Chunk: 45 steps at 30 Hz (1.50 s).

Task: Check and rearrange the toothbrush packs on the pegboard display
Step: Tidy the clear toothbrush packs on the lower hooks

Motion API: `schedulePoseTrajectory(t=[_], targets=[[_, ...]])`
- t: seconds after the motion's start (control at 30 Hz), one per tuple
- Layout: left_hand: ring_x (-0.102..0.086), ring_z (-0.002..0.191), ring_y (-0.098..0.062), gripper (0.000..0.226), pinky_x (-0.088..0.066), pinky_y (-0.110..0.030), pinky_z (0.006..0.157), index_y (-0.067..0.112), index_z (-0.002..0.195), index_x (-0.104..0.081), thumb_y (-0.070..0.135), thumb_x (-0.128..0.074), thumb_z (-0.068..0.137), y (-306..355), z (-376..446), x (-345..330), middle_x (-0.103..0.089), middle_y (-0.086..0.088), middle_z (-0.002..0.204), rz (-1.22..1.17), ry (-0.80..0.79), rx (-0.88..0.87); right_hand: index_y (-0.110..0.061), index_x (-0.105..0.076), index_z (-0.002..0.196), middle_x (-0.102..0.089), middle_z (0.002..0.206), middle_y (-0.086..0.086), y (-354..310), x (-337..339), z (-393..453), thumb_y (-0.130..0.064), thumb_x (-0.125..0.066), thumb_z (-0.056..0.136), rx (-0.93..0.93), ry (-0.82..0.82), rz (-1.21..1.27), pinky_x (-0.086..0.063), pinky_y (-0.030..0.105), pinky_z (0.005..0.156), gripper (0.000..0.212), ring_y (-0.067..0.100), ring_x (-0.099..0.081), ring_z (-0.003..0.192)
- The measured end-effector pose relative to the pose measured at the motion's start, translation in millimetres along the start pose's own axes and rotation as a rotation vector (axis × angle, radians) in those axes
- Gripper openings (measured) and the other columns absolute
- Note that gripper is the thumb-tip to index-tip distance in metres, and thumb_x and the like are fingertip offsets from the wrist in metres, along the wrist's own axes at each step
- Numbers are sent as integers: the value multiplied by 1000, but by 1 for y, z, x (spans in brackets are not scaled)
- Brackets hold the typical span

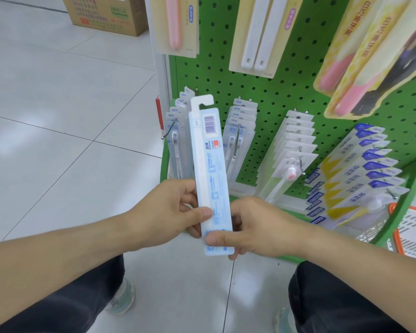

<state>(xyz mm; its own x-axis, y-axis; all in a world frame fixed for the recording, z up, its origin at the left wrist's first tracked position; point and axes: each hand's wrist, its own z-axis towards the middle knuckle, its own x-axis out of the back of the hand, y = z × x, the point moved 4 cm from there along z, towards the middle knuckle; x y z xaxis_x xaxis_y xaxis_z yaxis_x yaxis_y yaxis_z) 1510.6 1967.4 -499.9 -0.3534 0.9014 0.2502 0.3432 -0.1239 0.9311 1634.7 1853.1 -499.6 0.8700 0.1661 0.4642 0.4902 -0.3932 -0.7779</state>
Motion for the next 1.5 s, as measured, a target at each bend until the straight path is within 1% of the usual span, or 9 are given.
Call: schedulePoseTrajectory(t=[0.27, 0.43, 0.53, 0.63, 0.8, 1.03, 1.2, 1.4, 1.5], targets=[[-75, 88, -27, 23, -63, -37, 74, 21, 116, -63, 7, -55, 101, -15, -10, -25, -71, -10, 106, 127, -258, 107, -14, -70, 99, -75, 74, 4, 2, 33, 4, -21, -94, 66, 19, 286, 110, -62, 40, 59, 41, 23, -74, 63], [-75, 80, -21, 18, -62, -40, 75, 24, 113, -63, 13, -60, 98, -16, -8, -26, -72, -1, 99, 205, -250, 97, -13, -64, 100, -75, 71, 9, 8, 30, 6, -14, -89, 73, 18, 317, 223, -60, 34, 53, 37, 26, -73, 61], [-72, 71, -8, 29, -60, -26, 70, 31, 115, -60, 13, -68, 93, -14, -7, -26, -72, 17, 93, 189, -183, 66, -14, -65, 103, -76, 74, 9, 11, 21, 8, -18, -78, 87, 30, 294, 233, -60, 34, 53, 21, 27, -75, 64], [-74, 89, -9, 39, -61, -33, 81, 25, 122, -60, 6, -70, 90, -12, -4, -23, -73, 7, 106, 110, -79, 13, -17, -66, 101, -77, 76, 9, 8, 11, 9, -24, -66, 97, 39, 242, 259, -59, 34, 53, 8, 27, -75, 64], [-75, 79, -13, 29, -62, -37, 70, 26, 112, -60, 7, -69, 92, -9, -4, -22, -75, 2, 95, 111, -103, 23, -9, -70, 85, -71, 62, 12, 6, 16, 9, -45, -61, 96, -16, 312, 172, -56, 34, 48, 38, 28, -70, 51], [-58, 68, 18, 30, -43, -6, 62, 43, 99, -54, 17, -67, 95, -9, -4, -19, -63, 31, 78, 372, -218, 53, -12, -59, 98, -75, 79, 4, 6, 41, 6, -29, -91, 69, 0, 515, 197, -56, 35, 46, 46, 27, -70, 53], [-60, 73, 15, 20, -46, -7, 64, 37, 112, -55, 33, -66, 96, -13, -3, -5, -63, 19, 103, 594, -307, 137, -3, -62, 92, -74, 71, 11, 7, 40, 8, -19, -74, 90, 64, 502, 255, -59, 39, 49, 20, 32, -71, 55], [-45, 121, -13, 93, -38, -24, 100, 27, 155, 4, 59, -56, 93, -13, -6, -1, -24, 9, 149, 1015, -231, -52, 5, -56, 98, -75, 78, 21, 6, 39, 10, -8, -66, 96, -31, 484, 603, -61, 32, 54, 17, 30, -73, 61], [-46, 122, -16, 86, -41, -28, 102, 20, 158, 4, 44, -54, 99, -10, -1, 1, -23, 4, 156, 1194, -135, -178, 1, -56, 100, -74, 78, 23, 4, 32, 13, -2, -60, 98, -103, 420, 817, -59, 27, 55, 6, 26, -74, 64]])
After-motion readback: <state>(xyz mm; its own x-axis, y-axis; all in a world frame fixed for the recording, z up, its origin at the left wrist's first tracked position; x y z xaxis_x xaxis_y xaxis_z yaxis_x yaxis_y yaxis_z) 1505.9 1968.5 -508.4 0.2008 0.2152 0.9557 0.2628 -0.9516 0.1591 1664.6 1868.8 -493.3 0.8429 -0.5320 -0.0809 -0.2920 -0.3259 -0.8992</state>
